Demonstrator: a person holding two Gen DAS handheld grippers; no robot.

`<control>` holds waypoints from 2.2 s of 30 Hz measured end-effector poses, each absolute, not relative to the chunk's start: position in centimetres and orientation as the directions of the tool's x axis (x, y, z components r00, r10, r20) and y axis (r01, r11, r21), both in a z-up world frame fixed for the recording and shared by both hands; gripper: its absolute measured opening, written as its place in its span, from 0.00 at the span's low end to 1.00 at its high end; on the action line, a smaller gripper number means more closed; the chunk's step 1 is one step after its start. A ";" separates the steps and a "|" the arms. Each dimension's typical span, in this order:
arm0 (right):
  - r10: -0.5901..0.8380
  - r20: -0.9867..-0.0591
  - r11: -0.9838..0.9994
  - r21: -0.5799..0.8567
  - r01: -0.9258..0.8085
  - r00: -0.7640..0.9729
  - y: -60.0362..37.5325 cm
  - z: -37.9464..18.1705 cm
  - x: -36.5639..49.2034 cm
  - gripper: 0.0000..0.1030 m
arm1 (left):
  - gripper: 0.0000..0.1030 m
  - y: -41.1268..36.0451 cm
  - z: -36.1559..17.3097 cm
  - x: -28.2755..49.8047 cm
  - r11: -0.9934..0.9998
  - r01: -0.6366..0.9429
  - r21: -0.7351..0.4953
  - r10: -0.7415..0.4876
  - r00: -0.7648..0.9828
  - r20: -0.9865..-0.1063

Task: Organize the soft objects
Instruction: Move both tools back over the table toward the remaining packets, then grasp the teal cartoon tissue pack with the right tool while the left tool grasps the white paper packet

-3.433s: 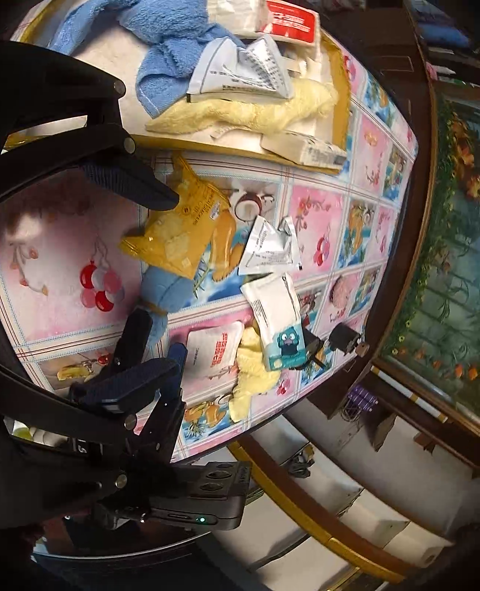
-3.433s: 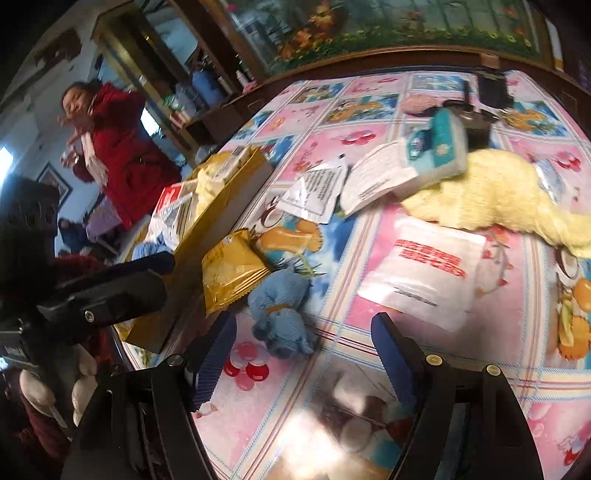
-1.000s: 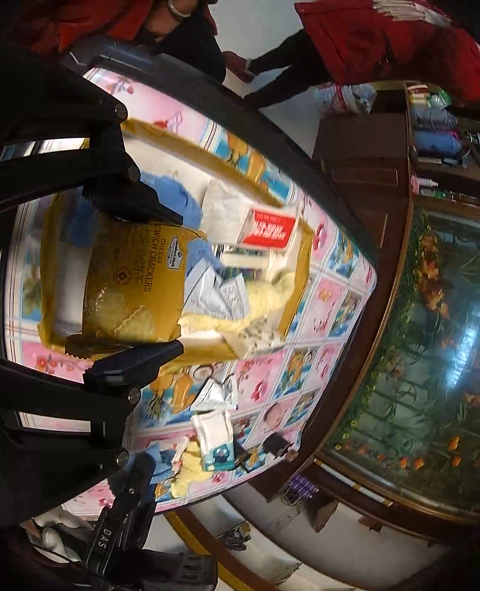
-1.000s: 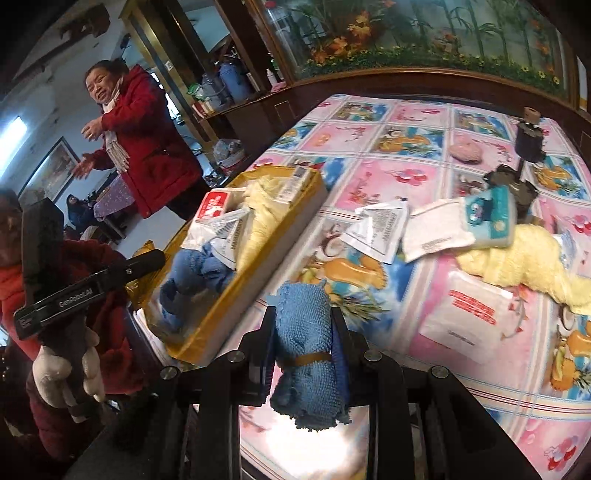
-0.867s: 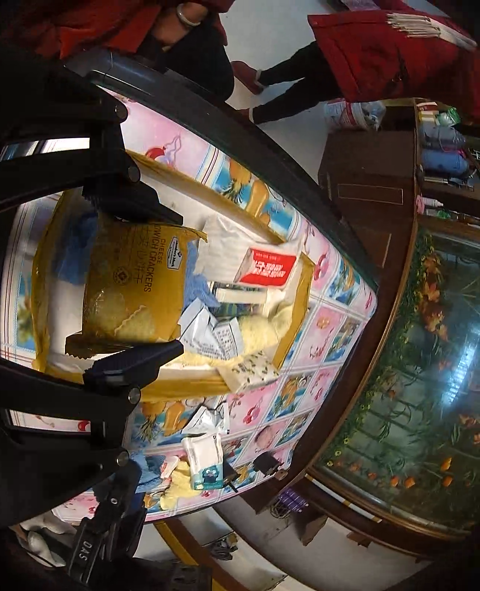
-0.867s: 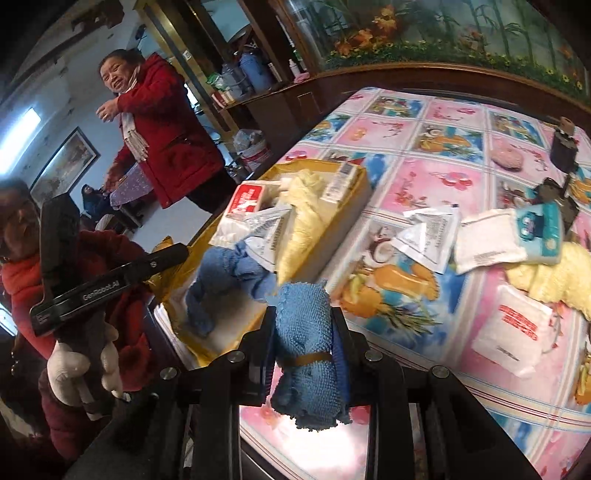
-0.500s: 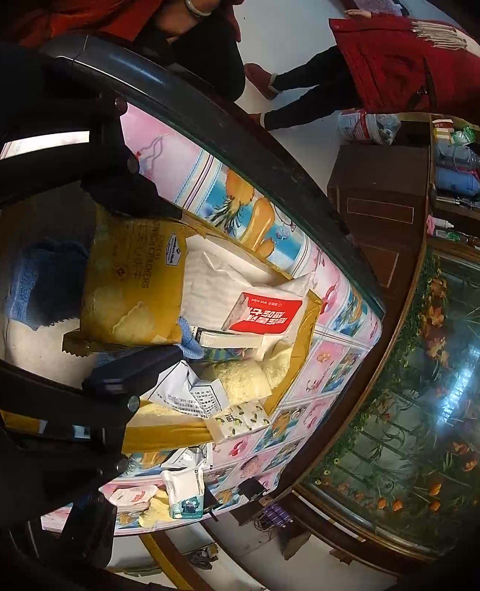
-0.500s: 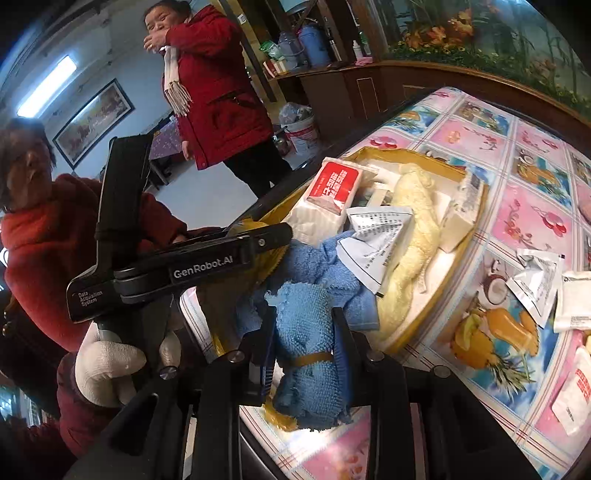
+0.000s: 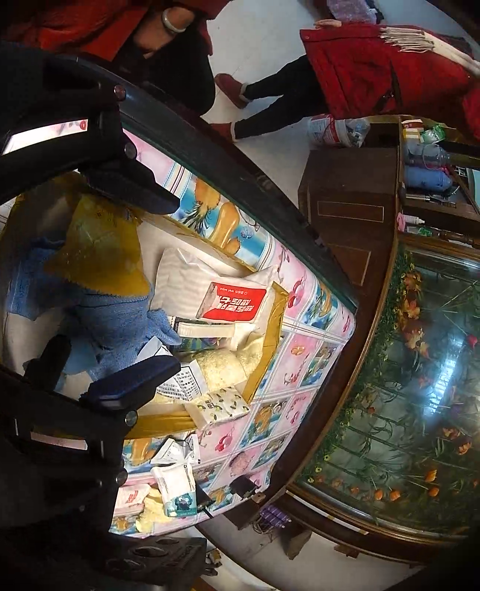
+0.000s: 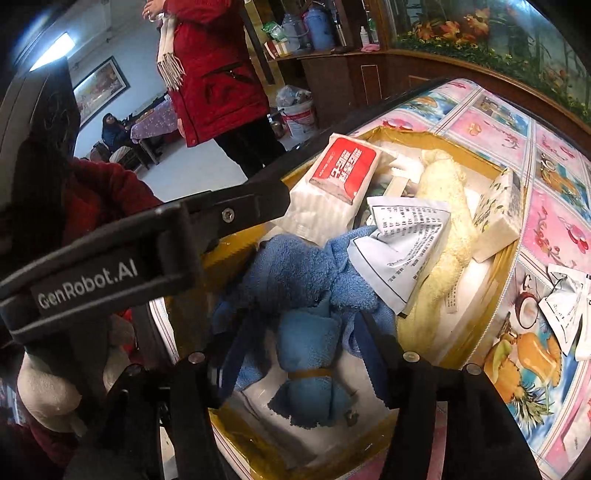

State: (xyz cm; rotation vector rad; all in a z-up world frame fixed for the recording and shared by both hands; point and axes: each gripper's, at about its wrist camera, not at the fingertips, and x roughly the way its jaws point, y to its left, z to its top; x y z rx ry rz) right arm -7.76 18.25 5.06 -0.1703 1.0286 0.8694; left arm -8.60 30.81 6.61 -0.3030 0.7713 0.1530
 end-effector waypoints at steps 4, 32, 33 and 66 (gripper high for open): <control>0.569 -0.790 0.676 0.288 -0.678 0.231 16.6 5.3 -7.9 0.58 | 0.77 29.3 7.1 -8.9 0.960 -0.257 -0.114 0.107 0.708 -0.698; 0.631 -0.695 0.745 0.418 -0.520 0.345 3.8 6.4 -10.2 0.68 | 0.77 18.7 10.2 -11.6 0.966 -0.176 0.188 0.257 0.722 -0.642; 0.634 -0.694 0.743 0.422 -0.519 0.343 3.6 6.5 -10.2 0.68 | 0.77 18.9 10.3 -11.6 0.961 -0.193 0.197 0.276 0.721 -0.636; 0.374 -0.691 0.921 0.355 -0.160 0.619 -12.9 7.9 1.4 0.72 | 0.77 11.4 5.8 -6.6 0.981 0.098 -0.168 -0.193 0.565 -0.802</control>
